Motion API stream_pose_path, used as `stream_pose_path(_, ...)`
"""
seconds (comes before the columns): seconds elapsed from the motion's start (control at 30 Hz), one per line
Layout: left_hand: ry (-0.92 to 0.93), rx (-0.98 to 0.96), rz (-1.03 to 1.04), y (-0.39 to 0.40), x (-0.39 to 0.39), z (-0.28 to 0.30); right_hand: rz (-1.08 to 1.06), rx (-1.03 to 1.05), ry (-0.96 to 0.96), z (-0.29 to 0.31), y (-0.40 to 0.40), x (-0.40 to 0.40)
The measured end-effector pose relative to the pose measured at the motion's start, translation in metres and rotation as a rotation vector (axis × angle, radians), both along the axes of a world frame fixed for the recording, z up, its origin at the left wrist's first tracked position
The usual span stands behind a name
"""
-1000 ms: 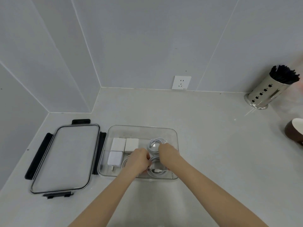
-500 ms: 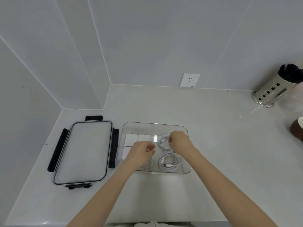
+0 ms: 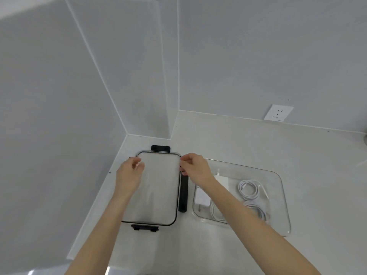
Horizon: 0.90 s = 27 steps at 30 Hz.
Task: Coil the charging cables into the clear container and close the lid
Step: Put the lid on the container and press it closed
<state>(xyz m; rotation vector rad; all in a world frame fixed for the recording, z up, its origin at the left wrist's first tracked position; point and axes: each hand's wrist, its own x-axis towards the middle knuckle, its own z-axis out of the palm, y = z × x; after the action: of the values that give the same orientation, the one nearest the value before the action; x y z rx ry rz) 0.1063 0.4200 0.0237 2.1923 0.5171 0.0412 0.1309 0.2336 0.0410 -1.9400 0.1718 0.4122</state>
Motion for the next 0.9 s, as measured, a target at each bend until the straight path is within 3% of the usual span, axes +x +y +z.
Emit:
stream_pose_path(0.2, 0.238, 0.132, 0.064, 0.047, 0.003, -0.055, 0.107, -0.293, 0.153, -0.023, 0.033, 0.04)
stream_pose_path(0.33, 0.309, 0.092, 0.061, 0.052, 0.0, -0.071, 0.09, -0.446, 0.235, -0.044, 0.041, 0.061)
stream_pose_path(0.53, 0.288, 0.095, 0.095, 0.046, 0.001, -0.071, -0.074, -0.358, 0.216, -0.063, 0.041, 0.074)
stream_pose_path(0.63, 0.229, -0.07, 0.117, 0.048, 0.006, -0.062, -0.105, -0.341, 0.189, -0.063, 0.04, 0.076)
stream_pose_path(0.73, 0.102, -0.229, 0.112, 0.05, 0.013, -0.037, -0.157, -0.233, 0.108, -0.054, 0.034, 0.08)
stream_pose_path(0.9, -0.093, -0.281, 0.011, 0.037, 0.023, 0.035, -0.392, 0.097, 0.039, -0.013, 0.011, 0.079)
